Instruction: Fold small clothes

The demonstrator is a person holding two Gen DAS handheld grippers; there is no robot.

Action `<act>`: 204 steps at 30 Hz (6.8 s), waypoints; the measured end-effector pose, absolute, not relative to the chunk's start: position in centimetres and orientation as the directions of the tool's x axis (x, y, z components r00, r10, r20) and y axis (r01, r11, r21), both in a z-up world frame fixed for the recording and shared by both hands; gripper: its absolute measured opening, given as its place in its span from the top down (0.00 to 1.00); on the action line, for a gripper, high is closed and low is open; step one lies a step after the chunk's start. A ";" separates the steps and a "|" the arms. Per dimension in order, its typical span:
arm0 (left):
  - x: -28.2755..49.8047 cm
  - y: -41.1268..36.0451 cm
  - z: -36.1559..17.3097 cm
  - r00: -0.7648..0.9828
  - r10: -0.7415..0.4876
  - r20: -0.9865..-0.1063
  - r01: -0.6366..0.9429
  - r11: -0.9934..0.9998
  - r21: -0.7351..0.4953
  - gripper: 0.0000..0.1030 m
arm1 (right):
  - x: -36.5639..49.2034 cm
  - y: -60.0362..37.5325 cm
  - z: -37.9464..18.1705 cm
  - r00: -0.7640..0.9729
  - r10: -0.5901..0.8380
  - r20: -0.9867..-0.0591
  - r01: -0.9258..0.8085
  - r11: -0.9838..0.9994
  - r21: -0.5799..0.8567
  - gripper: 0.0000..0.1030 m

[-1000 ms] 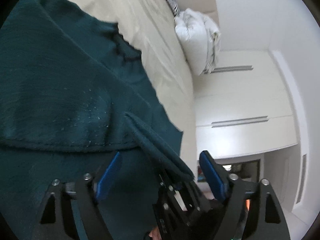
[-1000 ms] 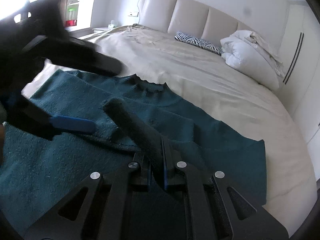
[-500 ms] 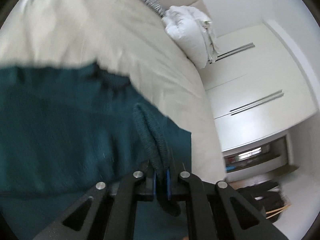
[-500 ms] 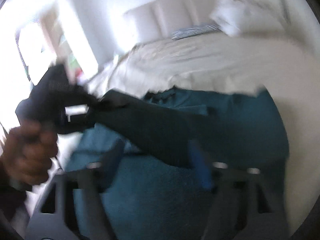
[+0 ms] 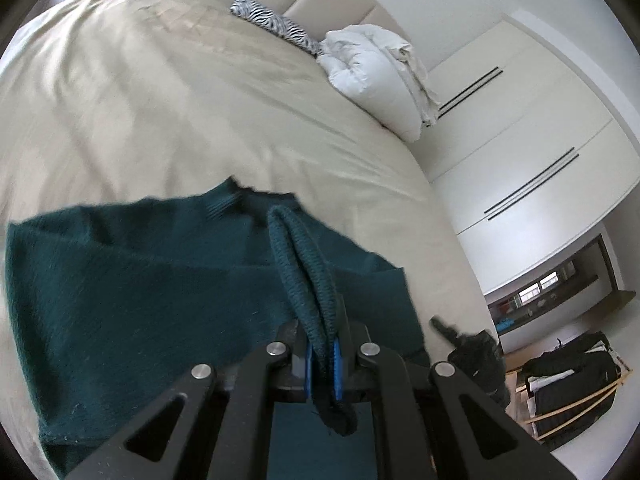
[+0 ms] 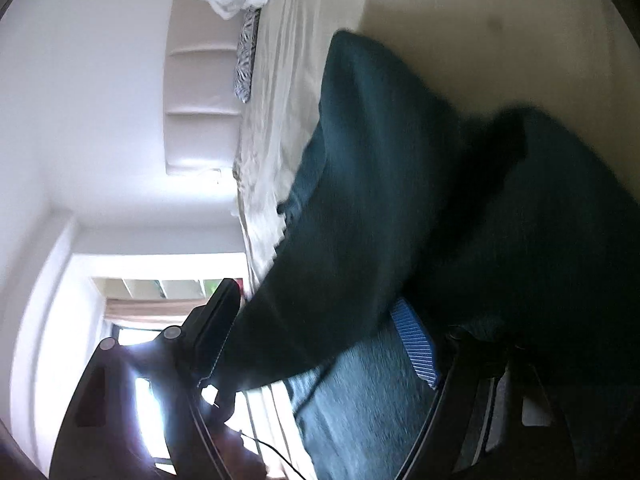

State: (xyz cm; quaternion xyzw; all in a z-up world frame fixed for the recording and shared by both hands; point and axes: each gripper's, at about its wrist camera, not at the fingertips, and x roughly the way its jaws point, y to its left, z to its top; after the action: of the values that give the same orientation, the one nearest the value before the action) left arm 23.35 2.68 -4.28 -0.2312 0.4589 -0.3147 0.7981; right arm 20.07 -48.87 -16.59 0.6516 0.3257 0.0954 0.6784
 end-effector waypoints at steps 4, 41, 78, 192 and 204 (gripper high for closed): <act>23.7 4.3 -5.6 0.386 -0.718 -0.579 0.258 0.687 -0.679 0.92 | 20.7 -51.5 -16.5 0.830 0.489 -0.266 0.265 0.074 0.961 0.27; 23.8 5.8 -12.8 0.331 -0.688 -0.646 0.200 0.721 -0.664 0.89 | 19.6 -56.2 -15.9 0.817 0.490 -0.304 0.252 0.171 0.953 0.32; 22.1 6.7 -13.0 0.345 -0.663 -0.664 0.196 0.743 -0.640 0.83 | 26.2 -58.8 -10.6 0.649 0.637 -0.416 0.172 0.409 0.896 0.32; 0.9 20.4 -3.9 0.535 -0.818 -0.211 0.004 0.252 -0.968 0.95 | 5.0 -57.8 -1.4 0.704 0.611 -0.362 0.057 0.459 0.887 0.95; 11.4 20.2 -4.8 0.575 -0.792 -0.205 -0.037 0.226 -0.973 0.95 | 16.0 -58.9 -1.9 0.757 0.510 -0.408 0.125 0.500 0.857 0.95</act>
State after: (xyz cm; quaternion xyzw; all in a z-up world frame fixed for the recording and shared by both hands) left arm 11.38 20.19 -4.81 -0.5586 0.3710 -0.2739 0.6894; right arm 16.05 -58.87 -1.89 0.4855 0.3271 0.1201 0.8018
